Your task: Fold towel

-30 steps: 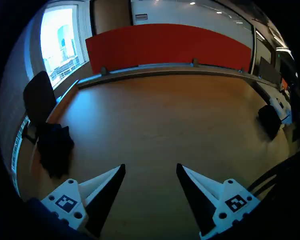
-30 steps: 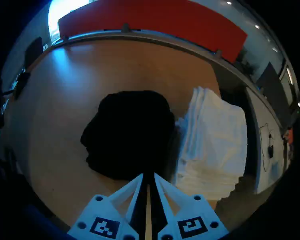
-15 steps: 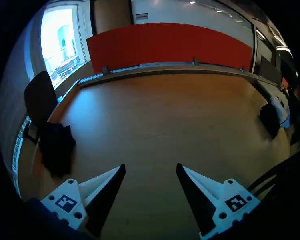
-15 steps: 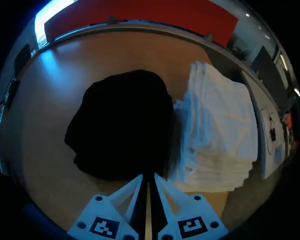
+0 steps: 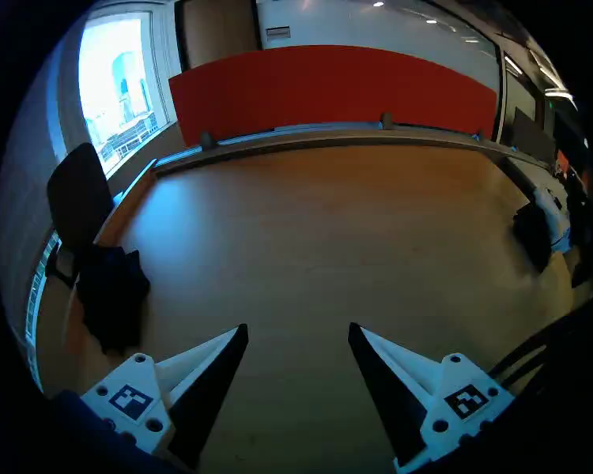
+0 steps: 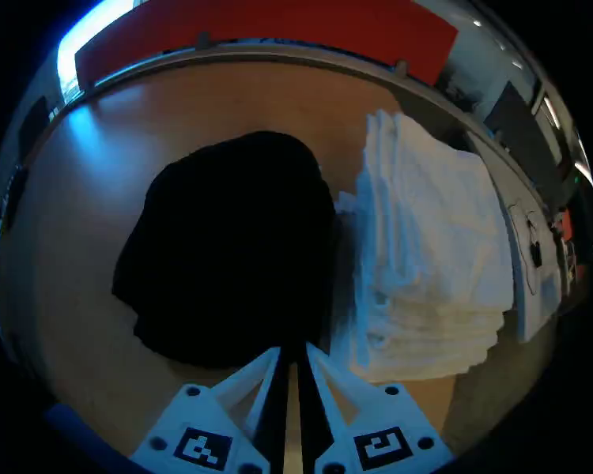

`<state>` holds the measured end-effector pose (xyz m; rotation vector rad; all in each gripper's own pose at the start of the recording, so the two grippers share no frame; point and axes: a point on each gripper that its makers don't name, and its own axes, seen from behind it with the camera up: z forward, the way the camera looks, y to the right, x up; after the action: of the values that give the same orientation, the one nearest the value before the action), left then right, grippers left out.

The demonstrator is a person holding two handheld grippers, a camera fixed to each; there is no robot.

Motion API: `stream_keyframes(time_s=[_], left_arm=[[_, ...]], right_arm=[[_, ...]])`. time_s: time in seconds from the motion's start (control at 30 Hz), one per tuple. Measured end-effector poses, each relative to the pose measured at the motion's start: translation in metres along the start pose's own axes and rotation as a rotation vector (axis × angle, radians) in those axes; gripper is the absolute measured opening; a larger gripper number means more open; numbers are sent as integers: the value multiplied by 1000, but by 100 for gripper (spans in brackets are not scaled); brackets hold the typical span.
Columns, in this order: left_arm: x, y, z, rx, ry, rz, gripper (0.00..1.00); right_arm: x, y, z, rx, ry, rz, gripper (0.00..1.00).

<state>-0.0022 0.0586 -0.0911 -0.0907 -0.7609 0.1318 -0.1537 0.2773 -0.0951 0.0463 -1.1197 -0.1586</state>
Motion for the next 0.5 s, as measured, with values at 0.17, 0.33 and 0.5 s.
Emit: stream_keyframes(time_s=[0.17, 0.33, 0.5], left_arm=[[1, 1, 0, -2, 1, 1, 94], [1, 0, 1, -2, 4, -2, 94], [2, 0, 1, -3, 5, -4, 94]], right_arm=[[1, 0, -2, 1, 10, 4, 11], [1, 2, -9, -3, 26, 2, 24], [1, 6, -15, -15, 37, -6, 35]])
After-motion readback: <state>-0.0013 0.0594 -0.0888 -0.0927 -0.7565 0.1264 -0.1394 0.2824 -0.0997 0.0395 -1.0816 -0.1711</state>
